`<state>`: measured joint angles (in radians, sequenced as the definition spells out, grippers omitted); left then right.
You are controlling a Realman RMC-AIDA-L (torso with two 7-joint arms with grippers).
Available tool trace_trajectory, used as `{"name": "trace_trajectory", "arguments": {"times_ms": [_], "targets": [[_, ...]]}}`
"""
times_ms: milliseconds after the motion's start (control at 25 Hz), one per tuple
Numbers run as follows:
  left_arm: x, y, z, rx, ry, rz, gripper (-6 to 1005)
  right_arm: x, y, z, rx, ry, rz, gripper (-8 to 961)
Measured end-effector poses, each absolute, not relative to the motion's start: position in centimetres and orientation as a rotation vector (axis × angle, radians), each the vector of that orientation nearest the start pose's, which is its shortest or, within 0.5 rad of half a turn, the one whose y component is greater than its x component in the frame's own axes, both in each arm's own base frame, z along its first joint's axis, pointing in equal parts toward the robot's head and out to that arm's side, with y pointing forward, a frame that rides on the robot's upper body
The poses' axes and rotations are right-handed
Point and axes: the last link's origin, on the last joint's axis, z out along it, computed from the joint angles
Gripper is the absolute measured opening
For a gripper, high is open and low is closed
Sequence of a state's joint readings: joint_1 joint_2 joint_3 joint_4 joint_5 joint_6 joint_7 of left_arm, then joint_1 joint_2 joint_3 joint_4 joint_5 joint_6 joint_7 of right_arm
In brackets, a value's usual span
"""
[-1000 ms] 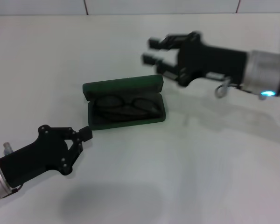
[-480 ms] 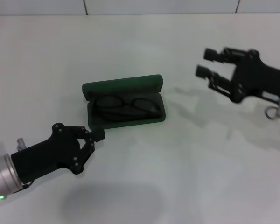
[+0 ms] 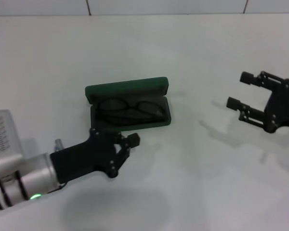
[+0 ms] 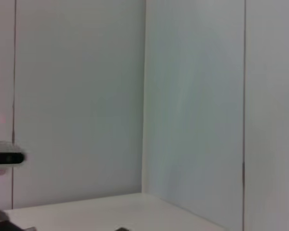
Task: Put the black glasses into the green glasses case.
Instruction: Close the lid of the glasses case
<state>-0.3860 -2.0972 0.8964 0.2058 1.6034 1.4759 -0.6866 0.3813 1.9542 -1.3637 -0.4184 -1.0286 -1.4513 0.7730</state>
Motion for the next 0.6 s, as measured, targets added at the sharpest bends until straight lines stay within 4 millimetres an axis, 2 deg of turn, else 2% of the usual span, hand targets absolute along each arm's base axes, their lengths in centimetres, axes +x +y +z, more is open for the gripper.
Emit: {"name": "trace_trajectory", "arguments": {"times_ms": [80, 360, 600], "targets": [[-29.3, 25.7, -8.0, -2.572, -0.415, -0.845, 49, 27.9, 30.1, -0.3, -2.453, 0.176, 0.936, 659], [-29.6, 27.5, -8.7, -2.516, -0.464, -0.757, 50, 28.4, 29.5, -0.8, -2.443, 0.115, 0.896, 659], [-28.5, 29.1, -9.4, -2.538, -0.428, -0.714, 51, 29.8, 28.4, -1.3, -2.432, 0.150, 0.855, 659]]}}
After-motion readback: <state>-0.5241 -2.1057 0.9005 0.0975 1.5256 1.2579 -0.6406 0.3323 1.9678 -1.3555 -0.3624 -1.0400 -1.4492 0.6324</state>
